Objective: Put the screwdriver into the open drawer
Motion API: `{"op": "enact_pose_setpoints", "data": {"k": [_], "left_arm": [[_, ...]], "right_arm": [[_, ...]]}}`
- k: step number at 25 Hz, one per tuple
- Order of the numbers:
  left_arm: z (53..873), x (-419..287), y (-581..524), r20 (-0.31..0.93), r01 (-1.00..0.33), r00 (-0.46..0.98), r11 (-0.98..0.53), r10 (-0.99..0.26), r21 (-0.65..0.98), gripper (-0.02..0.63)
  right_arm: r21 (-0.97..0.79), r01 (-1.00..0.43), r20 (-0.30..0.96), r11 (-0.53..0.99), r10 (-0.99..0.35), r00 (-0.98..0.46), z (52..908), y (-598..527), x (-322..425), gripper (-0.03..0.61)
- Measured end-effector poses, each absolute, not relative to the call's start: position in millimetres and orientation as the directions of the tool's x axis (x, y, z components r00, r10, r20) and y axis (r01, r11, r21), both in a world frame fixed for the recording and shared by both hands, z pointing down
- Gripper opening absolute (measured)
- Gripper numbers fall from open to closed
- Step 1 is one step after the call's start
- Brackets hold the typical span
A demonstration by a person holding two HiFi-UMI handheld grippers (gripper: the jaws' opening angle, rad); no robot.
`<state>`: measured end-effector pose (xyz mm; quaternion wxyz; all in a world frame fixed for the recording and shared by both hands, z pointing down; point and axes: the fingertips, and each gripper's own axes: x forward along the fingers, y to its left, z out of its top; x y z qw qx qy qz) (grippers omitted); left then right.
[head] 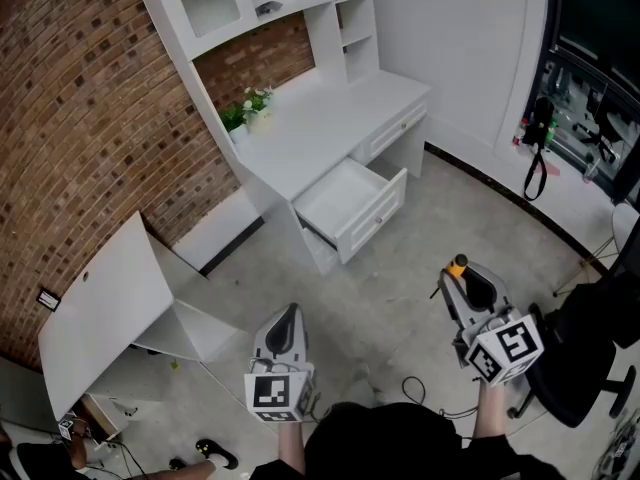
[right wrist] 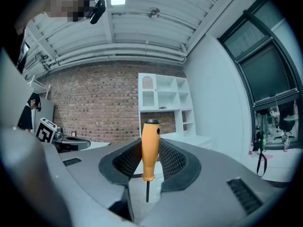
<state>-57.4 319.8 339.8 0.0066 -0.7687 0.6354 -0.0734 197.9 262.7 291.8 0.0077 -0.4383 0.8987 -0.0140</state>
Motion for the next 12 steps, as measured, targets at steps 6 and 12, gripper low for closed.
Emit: {"op": "enact_pose_setpoints", "data": {"k": [6,12], "left_arm": [[347.1,-67.7,303.1,0.127,-0.978,0.172,-0.185,-0.977,-0.095,0.008],[349.6,-84.5,259.1,0.125,-0.978,0.184,-0.194,-0.975,-0.076,0.008]], "right_arm": [[-0.045,-0.782,0.011,0.622,-0.782,-0.623,297.0,240.9,186.9,0.115],[-0.054,-0.782,0.022,0.621,-0.782,-0.623,299.7,201.2,168.3,0.115]]}}
